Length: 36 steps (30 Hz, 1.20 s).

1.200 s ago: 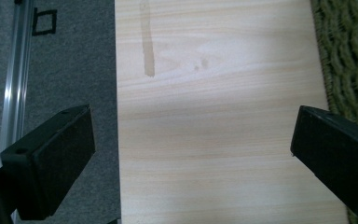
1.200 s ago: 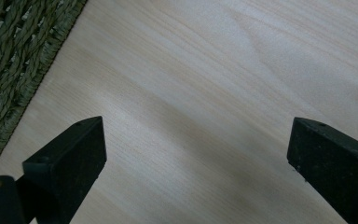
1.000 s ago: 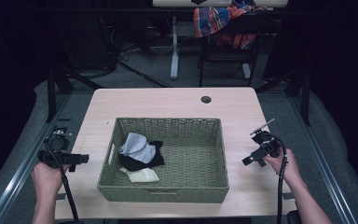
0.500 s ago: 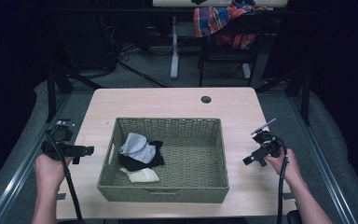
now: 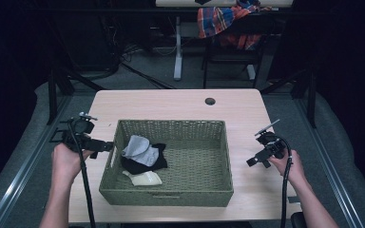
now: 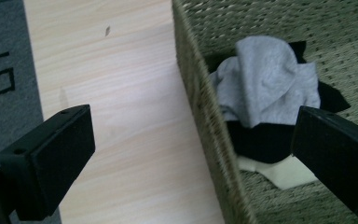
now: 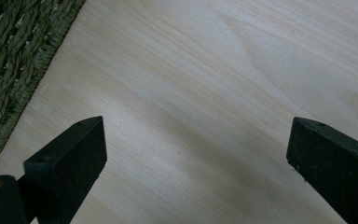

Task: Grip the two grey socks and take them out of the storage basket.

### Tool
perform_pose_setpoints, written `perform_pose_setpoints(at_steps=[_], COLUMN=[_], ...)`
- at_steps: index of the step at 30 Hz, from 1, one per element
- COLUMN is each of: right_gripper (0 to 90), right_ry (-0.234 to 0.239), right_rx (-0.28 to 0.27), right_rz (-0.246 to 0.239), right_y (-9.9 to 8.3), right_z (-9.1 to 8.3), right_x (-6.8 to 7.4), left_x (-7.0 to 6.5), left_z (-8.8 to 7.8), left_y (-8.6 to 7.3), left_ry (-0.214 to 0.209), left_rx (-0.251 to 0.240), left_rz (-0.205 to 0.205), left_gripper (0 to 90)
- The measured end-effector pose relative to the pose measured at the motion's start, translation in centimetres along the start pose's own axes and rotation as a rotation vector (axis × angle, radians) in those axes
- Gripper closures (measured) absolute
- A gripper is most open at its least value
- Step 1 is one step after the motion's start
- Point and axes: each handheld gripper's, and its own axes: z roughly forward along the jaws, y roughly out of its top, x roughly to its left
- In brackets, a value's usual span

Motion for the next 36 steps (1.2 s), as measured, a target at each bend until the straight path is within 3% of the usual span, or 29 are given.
perform_pose_setpoints(at_steps=[3, 7, 12, 13, 22, 25, 28, 29, 30, 32, 36], right_gripper=[4.6, 4.6, 4.7, 4.7, 4.7, 4.8, 4.7, 4.8, 4.8, 4.8, 4.8], right_ry=[-0.004, 0.001, 0.005, 0.005, 0.0, 0.001, 0.0, 0.0, 0.0, 0.0, 0.004], right_rx=[-0.026, -0.002, -0.005, -0.029, -0.025, -0.025, -0.023, -0.014, -0.014, -0.014, -0.016], right_rz=[0.024, 0.004, 0.008, 0.028, 0.024, 0.023, 0.022, 0.016, 0.016, 0.017, 0.019], right_y=[-0.1, 0.0, 0.0, -0.1, -0.1, -0.1, -0.1, -0.1, -0.1, -0.1, -0.1], right_z=[0.3, 0.1, 0.2, 0.4, 0.3, 0.3, 0.3, 0.3, 0.3, 0.3, 0.3], right_x=[0.2, 0.0, 0.0, 0.2, 0.1, 0.1, 0.1, 0.0, 0.0, 0.0, 0.0], left_x=[-0.7, -1.6, -2.6, -2.8, -3.9, -4.3, -4.4, -4.4, -4.5, -4.5, -4.3], left_z=[0.4, 1.1, 2.1, 2.4, 4.5, 5.5, 6.2, 6.5, 6.7, 7.1, 7.9], left_y=[0.9, 2.0, 3.2, 3.4, 4.7, 5.1, 5.3, 5.4, 5.4, 5.5, 5.5], left_ry=[-0.006, -0.025, -0.048, -0.054, -0.073, -0.084, -0.088, -0.09, -0.096, -0.104, -0.097], left_rx=[0.006, 0.011, 0.021, 0.021, 0.059, 0.079, 0.104, 0.111, 0.122, 0.13, 0.148], left_rz=[0.026, 0.057, 0.086, 0.084, 0.136, 0.146, 0.151, 0.152, 0.153, 0.156, 0.132], left_gripper=[0.0, 0.0, 0.0, 0.0, 3.0, 15.9, 19.4, 27.4, 27.4, 37.8, 44.3])
